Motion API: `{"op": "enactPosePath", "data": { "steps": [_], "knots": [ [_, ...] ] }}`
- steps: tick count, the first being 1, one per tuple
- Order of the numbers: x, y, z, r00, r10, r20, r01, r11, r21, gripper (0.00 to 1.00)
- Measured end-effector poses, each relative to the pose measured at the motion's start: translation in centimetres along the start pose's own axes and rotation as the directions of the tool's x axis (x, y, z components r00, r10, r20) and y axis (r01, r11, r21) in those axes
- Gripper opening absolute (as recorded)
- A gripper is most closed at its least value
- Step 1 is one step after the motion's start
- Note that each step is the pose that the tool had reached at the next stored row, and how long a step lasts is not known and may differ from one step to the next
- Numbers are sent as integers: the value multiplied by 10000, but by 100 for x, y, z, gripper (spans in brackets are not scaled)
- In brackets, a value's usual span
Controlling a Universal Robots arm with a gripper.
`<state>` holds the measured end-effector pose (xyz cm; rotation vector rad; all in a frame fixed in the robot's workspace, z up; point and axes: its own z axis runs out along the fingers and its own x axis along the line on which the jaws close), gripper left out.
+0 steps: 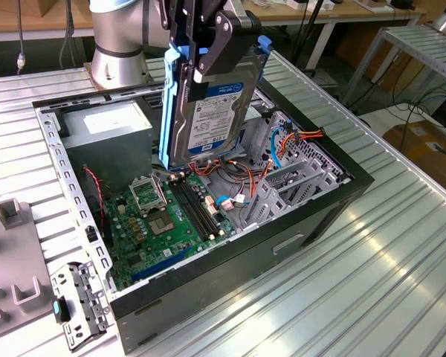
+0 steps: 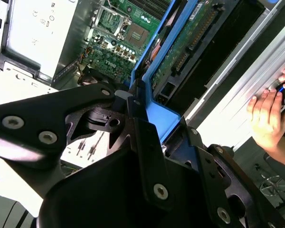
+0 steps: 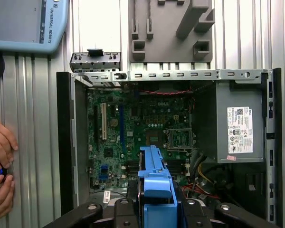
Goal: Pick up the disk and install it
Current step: 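Insert the disk into the insertion slot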
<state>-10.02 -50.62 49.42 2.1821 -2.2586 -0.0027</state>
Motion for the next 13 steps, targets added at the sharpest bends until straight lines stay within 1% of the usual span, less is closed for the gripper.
{"op": "enactPosePath", "data": {
  "steps": [3,4,9,13],
  "knots": [
    [0,-5,0,10000,-2,0,2,10000,0,37],
    [-2,-24,-1,10000,-1,-1,1,10000,-1,37],
    [-5,-160,-1,10000,0,0,0,10000,-1,37],
    [-10,-309,0,10000,2,0,-2,10000,0,37]
  ]
}}
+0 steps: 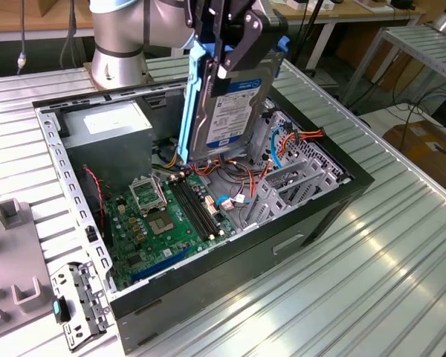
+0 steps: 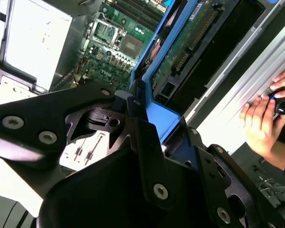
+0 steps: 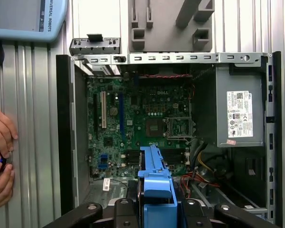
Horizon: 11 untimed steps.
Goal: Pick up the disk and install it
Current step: 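Insert the disk into the insertion slot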
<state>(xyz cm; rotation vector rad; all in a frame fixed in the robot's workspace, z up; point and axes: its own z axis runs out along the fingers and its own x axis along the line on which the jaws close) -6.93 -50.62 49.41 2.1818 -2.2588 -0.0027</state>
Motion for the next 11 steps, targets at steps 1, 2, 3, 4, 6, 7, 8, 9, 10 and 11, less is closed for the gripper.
{"op": "enactPosePath", "data": {
  "steps": [1,2,3,4,6,7,8,9,10,11],
  "knots": [
    [-1,-33,0,10000,0,-1,0,10000,0,37],
    [-1,-71,1,10000,1,0,-1,10000,0,37],
    [0,-98,2,10000,3,1,-3,10000,0,37],
    [9,-138,2,10000,8,-1,-8,10000,-1,37],
    [23,-160,3,10000,8,0,-8,10000,0,37],
    [35,-168,4,10000,8,0,-8,10000,0,37],
    [47,-173,4,10000,9,-1,-9,10000,0,37],
    [60,-178,4,10000,8,0,-8,10000,0,37],
    [72,-182,4,10000,9,-1,-9,10000,0,37],
    [87,-187,5,10000,9,-1,-9,10000,0,37]
  ]
}}
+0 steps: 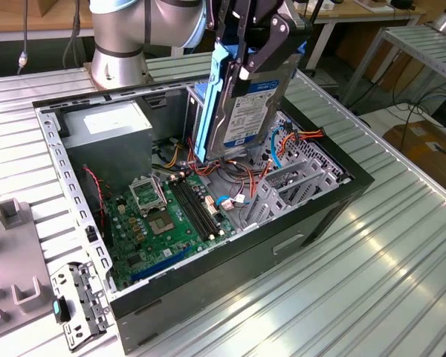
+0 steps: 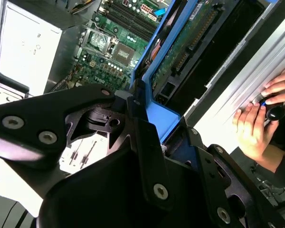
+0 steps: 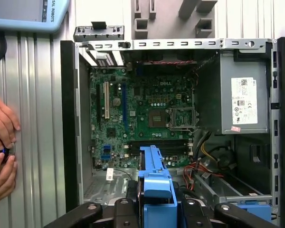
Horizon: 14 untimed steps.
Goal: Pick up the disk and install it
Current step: 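Insert the disk into the insertion slot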
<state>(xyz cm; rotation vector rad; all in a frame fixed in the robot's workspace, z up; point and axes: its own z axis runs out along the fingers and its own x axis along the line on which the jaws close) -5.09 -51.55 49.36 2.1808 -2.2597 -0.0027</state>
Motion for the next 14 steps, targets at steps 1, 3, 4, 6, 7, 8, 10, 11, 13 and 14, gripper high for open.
{"op": "enactPosePath", "data": {
  "steps": [1,3,4,6,7,8,10,11,13,14],
  "knots": [
    [29,-7,1,10000,1,0,-1,10000,0,37],
    [66,-15,1,10000,1,0,-1,10000,0,37],
    [92,-20,2,10000,2,1,-2,10000,0,37],
    [124,-25,3,10000,2,0,-2,10000,0,37],
    [139,-28,3,10000,2,0,-2,10000,0,37],
    [143,-28,3,10000,2,0,-2,10000,0,37],
    [144,-28,3,10000,4,0,-4,10000,0,37],
    [148,-29,3,10000,3,0,-3,10000,0,37],
    [149,-29,3,10000,2,0,-2,10000,0,37],
    [150,-29,3,10000,2,1,-2,10000,0,37]
  ]
}}
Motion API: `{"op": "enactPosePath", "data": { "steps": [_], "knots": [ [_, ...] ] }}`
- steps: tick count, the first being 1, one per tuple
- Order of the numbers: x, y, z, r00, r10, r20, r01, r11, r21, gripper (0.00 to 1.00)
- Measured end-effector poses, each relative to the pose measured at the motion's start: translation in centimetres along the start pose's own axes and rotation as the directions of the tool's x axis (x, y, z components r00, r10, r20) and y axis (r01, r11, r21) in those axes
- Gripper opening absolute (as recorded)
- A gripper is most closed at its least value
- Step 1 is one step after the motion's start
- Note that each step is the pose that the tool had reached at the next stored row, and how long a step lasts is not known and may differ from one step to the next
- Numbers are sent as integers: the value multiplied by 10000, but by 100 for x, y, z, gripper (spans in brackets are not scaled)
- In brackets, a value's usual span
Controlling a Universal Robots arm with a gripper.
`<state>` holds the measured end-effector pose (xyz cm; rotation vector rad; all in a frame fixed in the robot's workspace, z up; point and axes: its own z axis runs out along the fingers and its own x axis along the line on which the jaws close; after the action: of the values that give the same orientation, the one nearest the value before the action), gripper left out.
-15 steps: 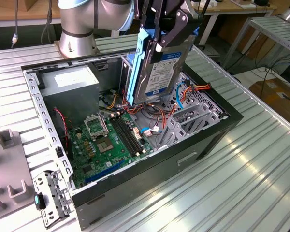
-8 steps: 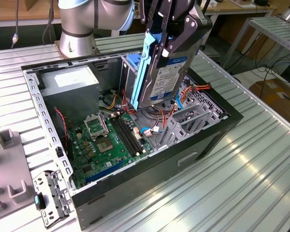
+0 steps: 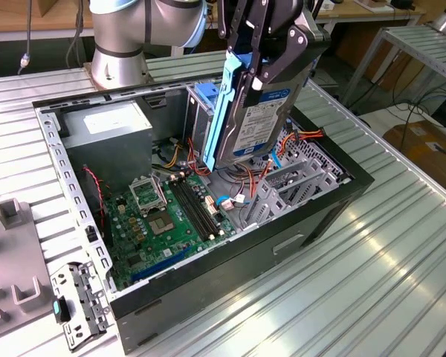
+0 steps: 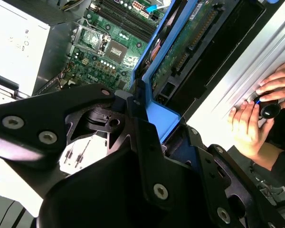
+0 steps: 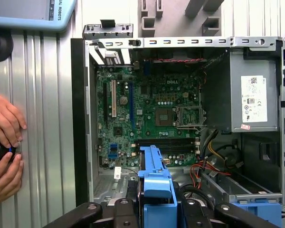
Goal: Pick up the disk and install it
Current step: 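Insert the disk into the insertion slot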
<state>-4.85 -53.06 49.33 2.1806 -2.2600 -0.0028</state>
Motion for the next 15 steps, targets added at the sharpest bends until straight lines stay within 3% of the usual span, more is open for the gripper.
{"op": "enactPosePath", "data": {
  "steps": [9,15],
  "knots": [
    [12,-1,0,10000,-1,1,1,10000,1,37],
    [149,-22,4,10000,-1,0,1,10000,0,37]
  ]
}}
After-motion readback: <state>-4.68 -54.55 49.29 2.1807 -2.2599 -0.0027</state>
